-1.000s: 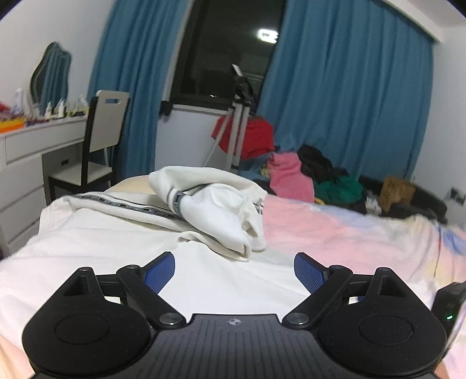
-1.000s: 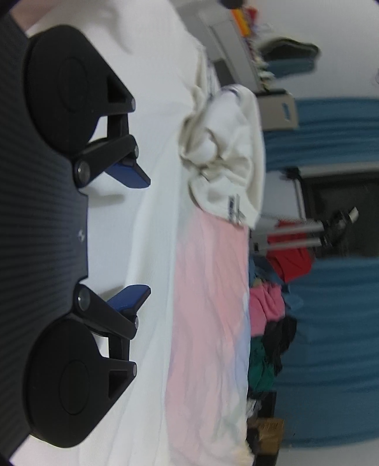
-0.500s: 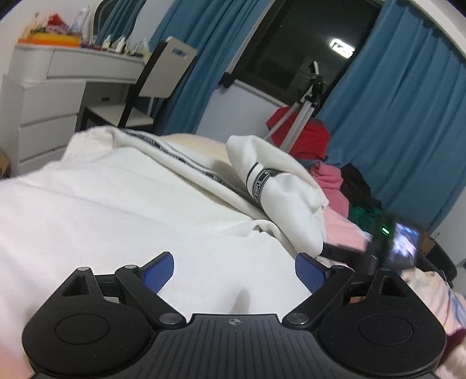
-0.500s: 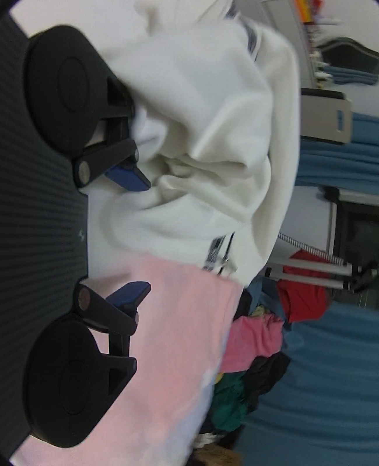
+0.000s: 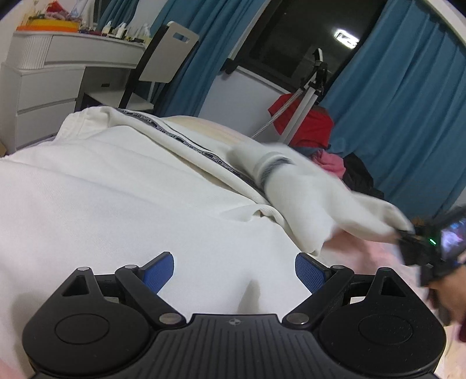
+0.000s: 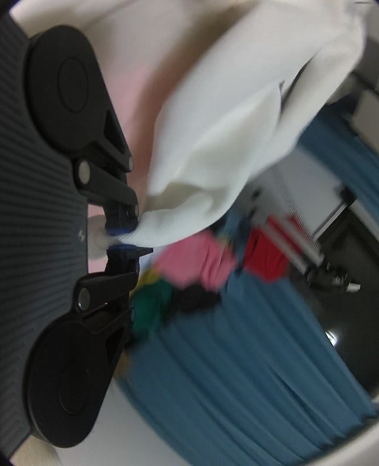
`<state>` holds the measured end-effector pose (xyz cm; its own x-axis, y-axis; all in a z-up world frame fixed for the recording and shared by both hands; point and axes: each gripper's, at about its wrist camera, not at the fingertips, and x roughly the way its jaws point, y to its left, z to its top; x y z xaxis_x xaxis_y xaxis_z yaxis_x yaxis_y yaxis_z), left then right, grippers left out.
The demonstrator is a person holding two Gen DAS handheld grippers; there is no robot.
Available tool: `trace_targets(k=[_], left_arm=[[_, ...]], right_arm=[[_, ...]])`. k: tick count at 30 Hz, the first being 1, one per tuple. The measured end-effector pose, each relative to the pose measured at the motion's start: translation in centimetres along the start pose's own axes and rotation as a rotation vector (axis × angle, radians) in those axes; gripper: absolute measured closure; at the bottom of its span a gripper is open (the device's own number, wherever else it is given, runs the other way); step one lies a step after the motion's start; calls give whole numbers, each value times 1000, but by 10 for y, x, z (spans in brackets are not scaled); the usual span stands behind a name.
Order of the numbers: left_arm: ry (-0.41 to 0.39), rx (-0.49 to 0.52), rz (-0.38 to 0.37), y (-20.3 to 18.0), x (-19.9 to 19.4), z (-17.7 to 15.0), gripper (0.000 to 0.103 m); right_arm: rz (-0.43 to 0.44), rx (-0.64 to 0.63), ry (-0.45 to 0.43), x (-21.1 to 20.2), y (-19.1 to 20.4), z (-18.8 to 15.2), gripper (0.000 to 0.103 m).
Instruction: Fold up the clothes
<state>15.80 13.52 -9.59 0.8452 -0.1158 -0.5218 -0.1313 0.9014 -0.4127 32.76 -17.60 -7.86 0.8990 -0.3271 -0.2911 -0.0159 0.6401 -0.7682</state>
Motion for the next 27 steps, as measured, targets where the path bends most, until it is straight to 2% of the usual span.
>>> trace_targets(k=[6, 9, 10, 11, 14, 17, 20, 23, 26, 27], left_arm=[[3, 69, -10, -17, -2, -9, 11], [7, 102, -16, -24, 1, -13, 11], [6, 113, -15, -26, 2, -15, 11], [4, 123, -13, -28, 3, -15, 11], [4, 136, -7, -31, 7, -17, 11], [9, 142, -2, -31, 9, -20, 11], [15, 149, -5, -33, 10, -22, 11], [17, 153, -11, -35, 9, -24, 11], [17, 146, -24, -36, 8, -24, 11], [15, 149, -30, -36, 7, -24, 11]], right_arm=[[-283, -190, 170, 18, -82, -82, 93], [-349, -227, 290, 29, -106, -127, 91], [-334, -219, 327, 29, -107, -143, 89], [-318, -210, 365, 30, -107, -160, 83], [-233, -133, 446, 21, -92, -201, 57], [-195, 62, 451, -3, -82, -220, 53], [-212, 332, 480, -23, -88, -231, 53], [-267, 763, 469, -63, -113, -255, 51], [-176, 1120, 396, -91, -143, -265, 52], [-117, 1235, 342, -96, -151, -266, 50]])
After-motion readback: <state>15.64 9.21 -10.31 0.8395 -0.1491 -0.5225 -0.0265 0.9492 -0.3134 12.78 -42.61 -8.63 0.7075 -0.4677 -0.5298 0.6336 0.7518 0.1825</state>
